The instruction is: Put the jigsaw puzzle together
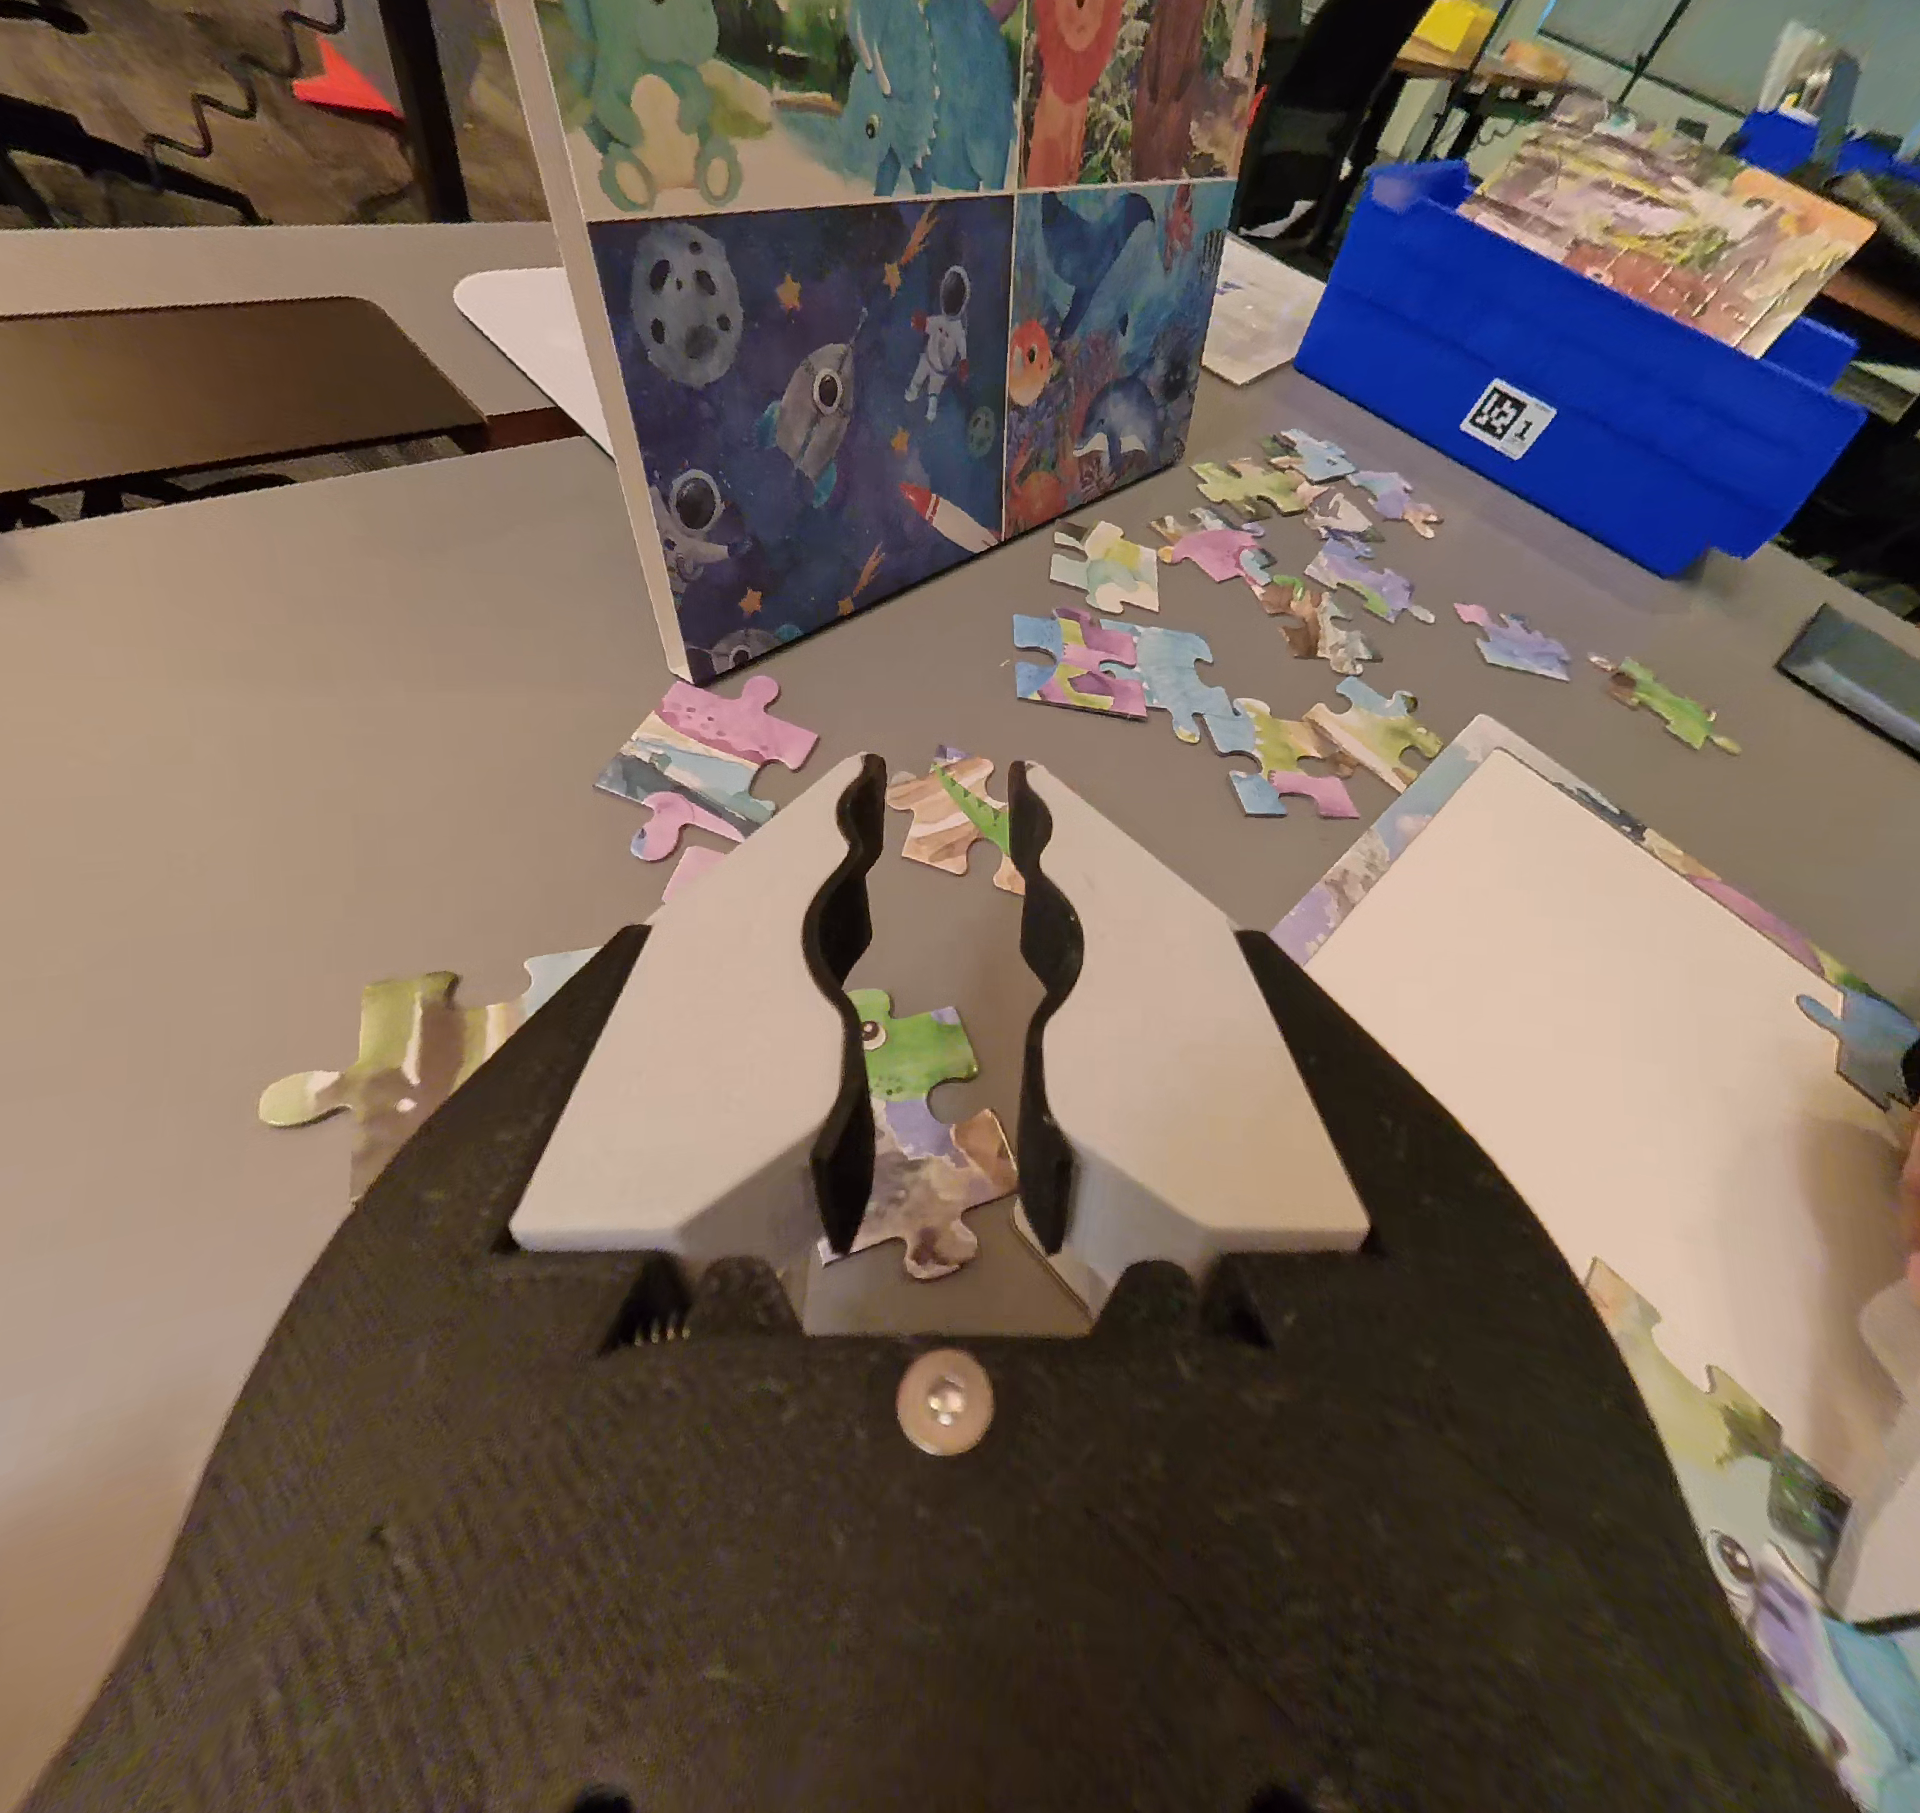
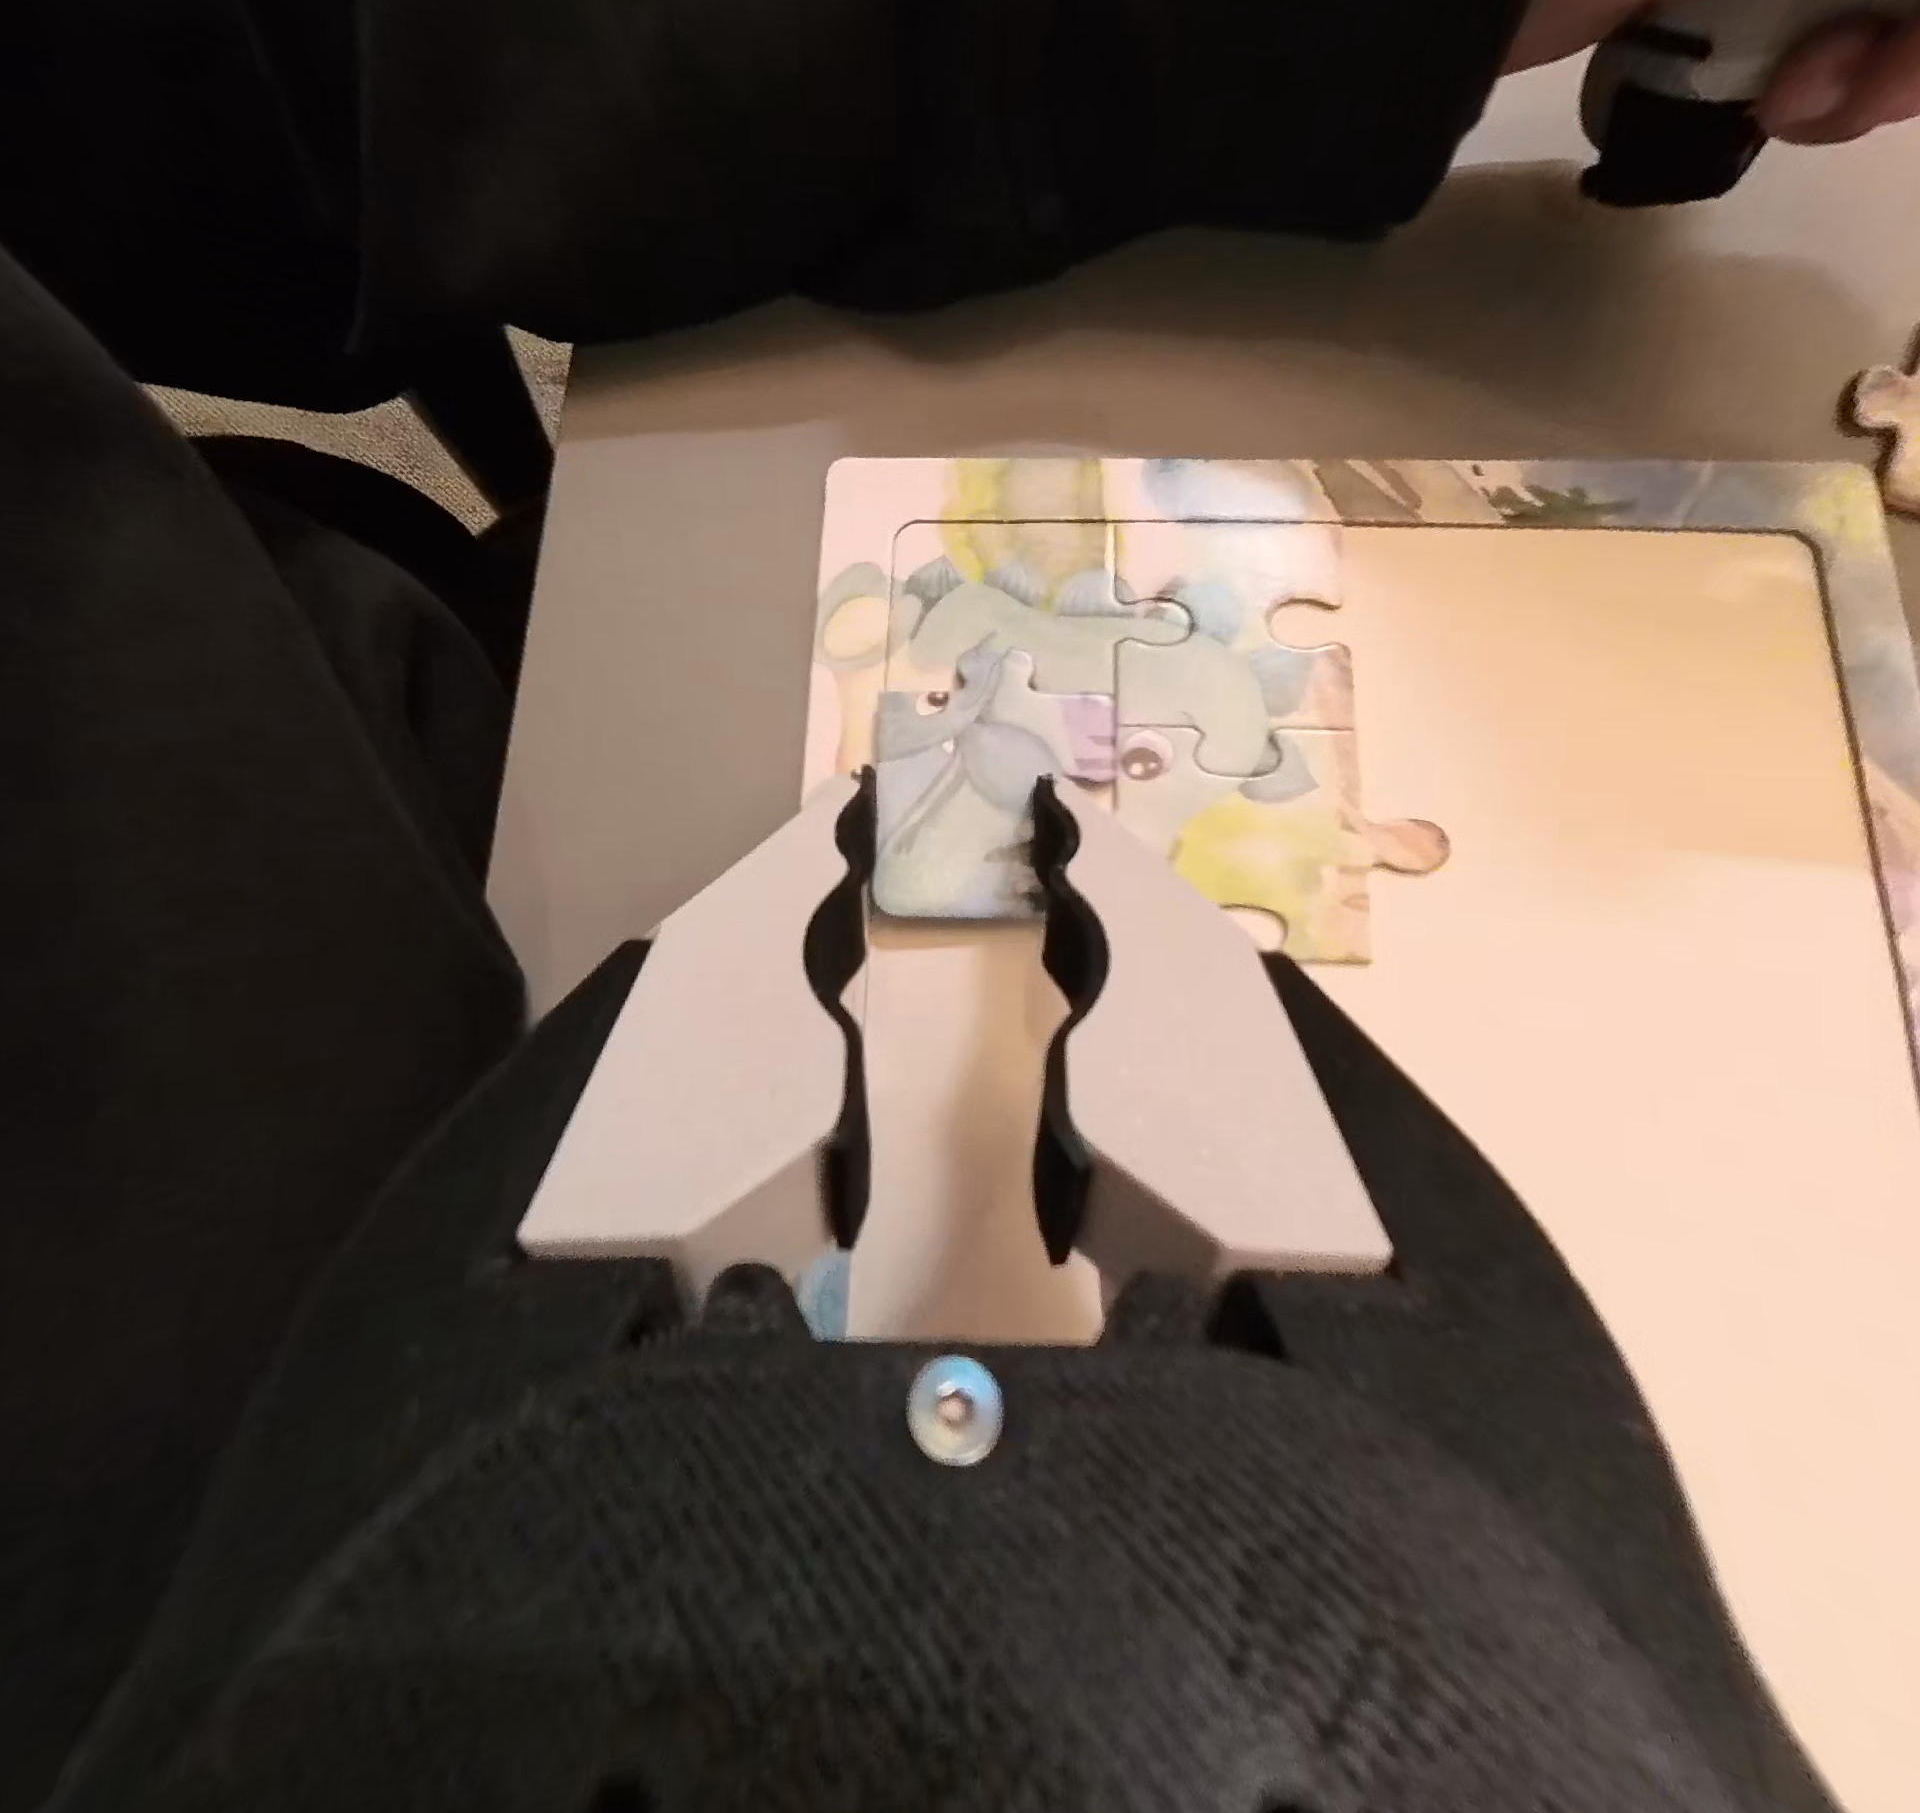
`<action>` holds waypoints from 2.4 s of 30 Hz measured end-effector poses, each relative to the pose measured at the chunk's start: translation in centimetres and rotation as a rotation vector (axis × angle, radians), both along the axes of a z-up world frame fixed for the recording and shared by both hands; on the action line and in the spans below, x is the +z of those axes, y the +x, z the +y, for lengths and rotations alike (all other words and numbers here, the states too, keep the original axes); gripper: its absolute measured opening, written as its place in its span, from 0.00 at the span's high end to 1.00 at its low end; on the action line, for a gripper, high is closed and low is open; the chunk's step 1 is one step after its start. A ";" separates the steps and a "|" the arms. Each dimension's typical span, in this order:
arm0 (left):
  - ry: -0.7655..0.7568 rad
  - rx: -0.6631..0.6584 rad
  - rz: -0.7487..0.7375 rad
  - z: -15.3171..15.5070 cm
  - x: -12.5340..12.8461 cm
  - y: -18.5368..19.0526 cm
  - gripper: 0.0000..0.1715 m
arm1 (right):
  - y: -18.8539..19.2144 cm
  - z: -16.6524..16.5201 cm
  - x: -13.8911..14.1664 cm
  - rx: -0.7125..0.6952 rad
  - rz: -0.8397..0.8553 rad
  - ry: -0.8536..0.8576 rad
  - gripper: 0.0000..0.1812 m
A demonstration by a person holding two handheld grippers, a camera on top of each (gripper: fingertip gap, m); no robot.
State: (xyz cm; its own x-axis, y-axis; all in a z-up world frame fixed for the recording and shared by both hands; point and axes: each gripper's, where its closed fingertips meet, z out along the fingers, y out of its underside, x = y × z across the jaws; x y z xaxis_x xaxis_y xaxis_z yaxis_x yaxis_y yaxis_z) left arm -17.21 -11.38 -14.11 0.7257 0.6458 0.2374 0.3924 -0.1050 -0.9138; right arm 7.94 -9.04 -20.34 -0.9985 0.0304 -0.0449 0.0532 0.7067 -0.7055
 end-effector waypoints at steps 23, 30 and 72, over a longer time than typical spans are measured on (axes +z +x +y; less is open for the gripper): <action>-0.046 -0.003 0.009 0.2 -0.4 0.1 0.87 | -4.0 2.5 0.9 -0.136 0.107 0.017 0.84; -0.046 -0.007 0.013 0.3 -0.2 0.2 0.87 | -6.3 4.1 1.4 -0.223 0.046 -0.034 0.84; -0.049 -0.014 0.002 0.5 -0.6 0.2 0.87 | -5.8 3.9 0.6 -0.183 0.059 -0.007 0.84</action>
State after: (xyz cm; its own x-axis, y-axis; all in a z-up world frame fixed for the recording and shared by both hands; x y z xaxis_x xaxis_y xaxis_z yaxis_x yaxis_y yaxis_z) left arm -16.99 -10.83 -14.74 0.7353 0.6464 0.2038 0.3883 -0.1552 -0.9084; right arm 2.12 -5.14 -19.79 -0.9772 0.2119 0.0124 0.1393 0.6843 -0.7158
